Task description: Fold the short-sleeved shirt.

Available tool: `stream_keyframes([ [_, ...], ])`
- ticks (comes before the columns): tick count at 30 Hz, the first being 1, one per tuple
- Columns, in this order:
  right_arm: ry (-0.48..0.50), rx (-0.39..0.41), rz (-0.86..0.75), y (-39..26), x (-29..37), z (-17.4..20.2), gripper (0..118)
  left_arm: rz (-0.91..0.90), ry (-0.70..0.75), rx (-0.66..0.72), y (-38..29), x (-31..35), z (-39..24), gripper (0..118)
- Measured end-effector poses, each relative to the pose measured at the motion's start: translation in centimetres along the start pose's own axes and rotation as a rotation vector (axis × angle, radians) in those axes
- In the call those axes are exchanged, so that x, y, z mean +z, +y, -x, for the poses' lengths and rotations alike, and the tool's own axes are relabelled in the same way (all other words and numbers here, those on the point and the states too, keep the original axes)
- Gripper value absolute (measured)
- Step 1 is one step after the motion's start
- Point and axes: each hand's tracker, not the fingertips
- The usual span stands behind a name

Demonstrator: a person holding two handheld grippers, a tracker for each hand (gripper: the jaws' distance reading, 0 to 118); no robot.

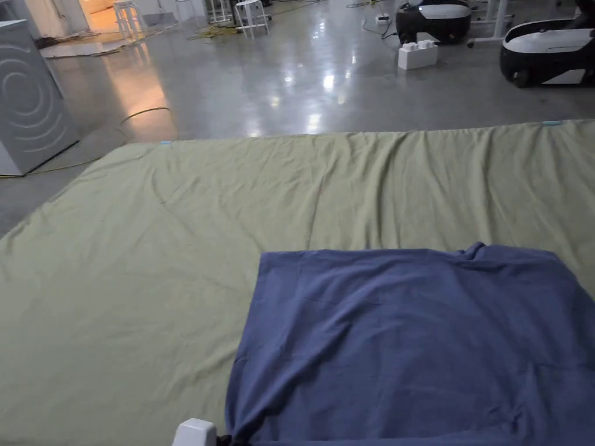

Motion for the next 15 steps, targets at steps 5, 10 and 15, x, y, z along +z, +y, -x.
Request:
stream_keyframes([
  [5,-0.028,-0.018,0.103,-1.6,-4.0,-2.4,48,0.058,0.034,-0.03,0.6,-0.9,-0.9,15],
  [10,-0.071,-0.062,0.279,-5.1,-10.2,-5.9,83,0.078,0.039,-0.016,1.1,-1.0,-0.8,15],
  [15,-0.053,-0.11,0.396,-7.9,-13.9,-8.1,54,0.081,0.044,-0.016,1.1,-1.0,-1.0,15],
])
